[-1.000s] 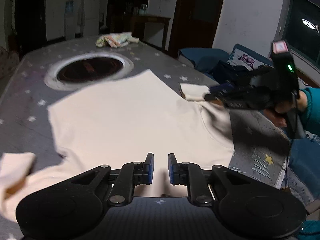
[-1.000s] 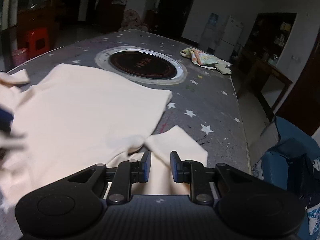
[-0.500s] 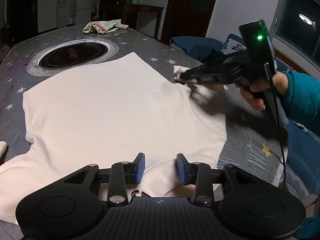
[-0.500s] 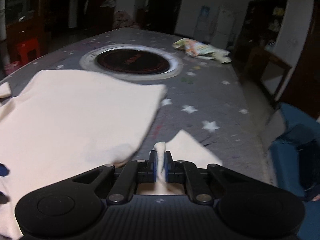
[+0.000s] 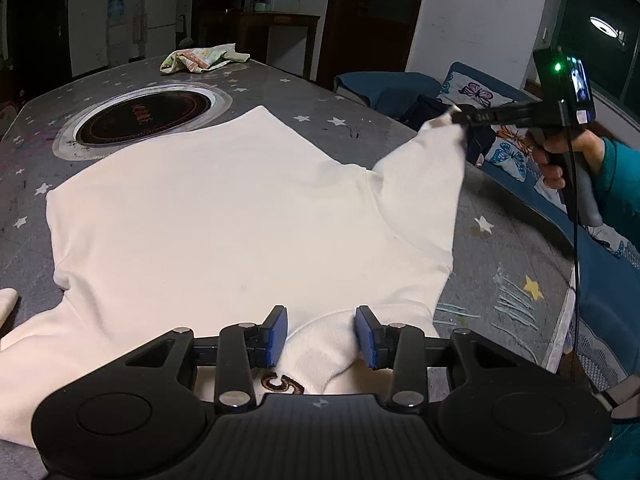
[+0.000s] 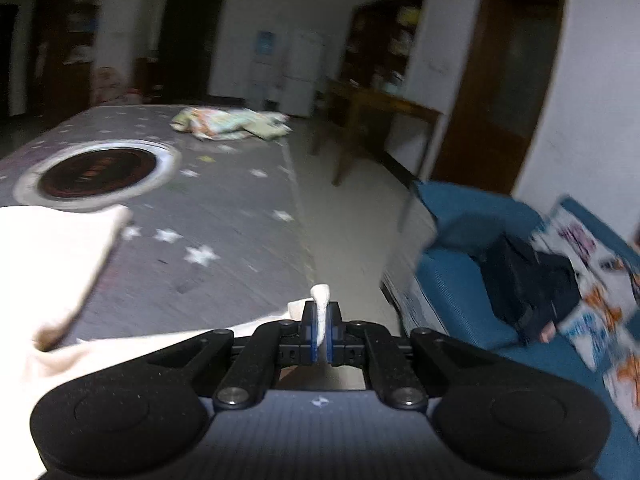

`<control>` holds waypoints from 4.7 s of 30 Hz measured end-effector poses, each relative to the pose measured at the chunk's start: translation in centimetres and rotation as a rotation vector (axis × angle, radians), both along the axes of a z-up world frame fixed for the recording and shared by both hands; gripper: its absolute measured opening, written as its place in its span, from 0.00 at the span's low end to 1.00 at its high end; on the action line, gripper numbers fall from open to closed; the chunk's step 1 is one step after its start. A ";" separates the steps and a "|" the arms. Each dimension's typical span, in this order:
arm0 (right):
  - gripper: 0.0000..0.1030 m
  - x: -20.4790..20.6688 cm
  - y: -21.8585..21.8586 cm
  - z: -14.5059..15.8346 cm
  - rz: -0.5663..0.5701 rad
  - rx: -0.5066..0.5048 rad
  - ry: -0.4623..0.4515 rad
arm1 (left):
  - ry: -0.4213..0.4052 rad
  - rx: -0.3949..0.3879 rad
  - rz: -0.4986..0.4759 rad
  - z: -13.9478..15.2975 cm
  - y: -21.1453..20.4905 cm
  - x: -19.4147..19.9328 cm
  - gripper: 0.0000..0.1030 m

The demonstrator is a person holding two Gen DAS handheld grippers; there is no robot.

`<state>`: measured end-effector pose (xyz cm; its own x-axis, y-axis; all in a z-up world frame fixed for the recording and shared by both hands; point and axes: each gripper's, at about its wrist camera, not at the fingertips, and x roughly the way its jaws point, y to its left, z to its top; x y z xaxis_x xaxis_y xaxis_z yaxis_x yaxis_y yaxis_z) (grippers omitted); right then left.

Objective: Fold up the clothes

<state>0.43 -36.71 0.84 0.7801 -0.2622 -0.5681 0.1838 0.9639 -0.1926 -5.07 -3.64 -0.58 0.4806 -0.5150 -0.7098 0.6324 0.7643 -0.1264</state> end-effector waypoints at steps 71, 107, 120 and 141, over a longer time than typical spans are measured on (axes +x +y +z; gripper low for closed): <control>0.27 -5.5 16.9 0.7 0.666 0.185 0.123 | -0.220 -0.247 0.857 3.5 27.0 0.3 0.07; 0.32 -4.5 18.8 4.2 0.841 0.170 0.215 | -0.139 -0.149 0.785 3.8 24.0 2.3 0.22; 0.33 5.7 14.0 3.5 0.555 0.283 0.174 | -0.107 -0.060 0.591 2.9 13.0 14.2 0.47; 0.36 7.9 15.2 0.1 0.606 0.302 0.219 | -0.088 -0.066 0.536 0.2 10.0 17.5 0.35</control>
<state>8.31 -21.52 0.92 0.5982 0.3752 -0.7081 -0.4134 0.9015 0.1283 12.41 6.40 -0.41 0.7439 -0.2241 -0.6296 0.1671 0.9746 -0.1493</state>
